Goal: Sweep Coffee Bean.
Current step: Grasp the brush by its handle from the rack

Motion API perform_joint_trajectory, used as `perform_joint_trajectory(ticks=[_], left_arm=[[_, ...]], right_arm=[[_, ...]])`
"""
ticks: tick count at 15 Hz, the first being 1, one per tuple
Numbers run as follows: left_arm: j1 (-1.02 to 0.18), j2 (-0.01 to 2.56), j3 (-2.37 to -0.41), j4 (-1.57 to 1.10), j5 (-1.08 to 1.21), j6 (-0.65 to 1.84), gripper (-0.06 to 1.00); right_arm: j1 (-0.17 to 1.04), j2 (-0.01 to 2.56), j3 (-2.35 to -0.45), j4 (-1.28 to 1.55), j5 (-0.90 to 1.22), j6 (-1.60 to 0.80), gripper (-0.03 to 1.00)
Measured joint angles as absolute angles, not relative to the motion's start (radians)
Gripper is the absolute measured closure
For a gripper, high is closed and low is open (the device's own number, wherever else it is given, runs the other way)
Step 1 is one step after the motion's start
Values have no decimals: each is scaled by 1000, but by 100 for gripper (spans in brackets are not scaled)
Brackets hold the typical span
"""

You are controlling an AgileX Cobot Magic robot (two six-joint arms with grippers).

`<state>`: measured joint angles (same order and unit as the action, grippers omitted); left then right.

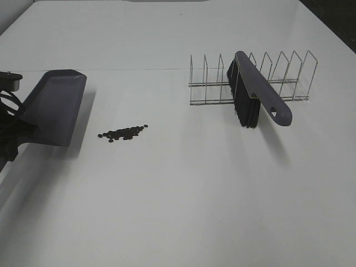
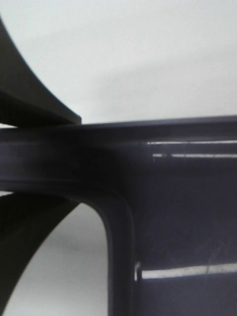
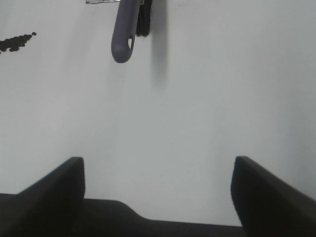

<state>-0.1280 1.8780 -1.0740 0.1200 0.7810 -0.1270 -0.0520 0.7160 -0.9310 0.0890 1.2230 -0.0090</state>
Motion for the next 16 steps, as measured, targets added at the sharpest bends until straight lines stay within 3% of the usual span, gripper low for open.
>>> perform_joint_trajectory(ticks=[13, 16], left_arm=[[-128, 1878, -1074, 94, 802, -126, 61], [-128, 1878, -1074, 93, 803, -126, 61]], right_arm=[[-49, 1622, -1487, 133, 1219, -36, 26], [27, 1790, -1657, 119, 1219, -37, 26]])
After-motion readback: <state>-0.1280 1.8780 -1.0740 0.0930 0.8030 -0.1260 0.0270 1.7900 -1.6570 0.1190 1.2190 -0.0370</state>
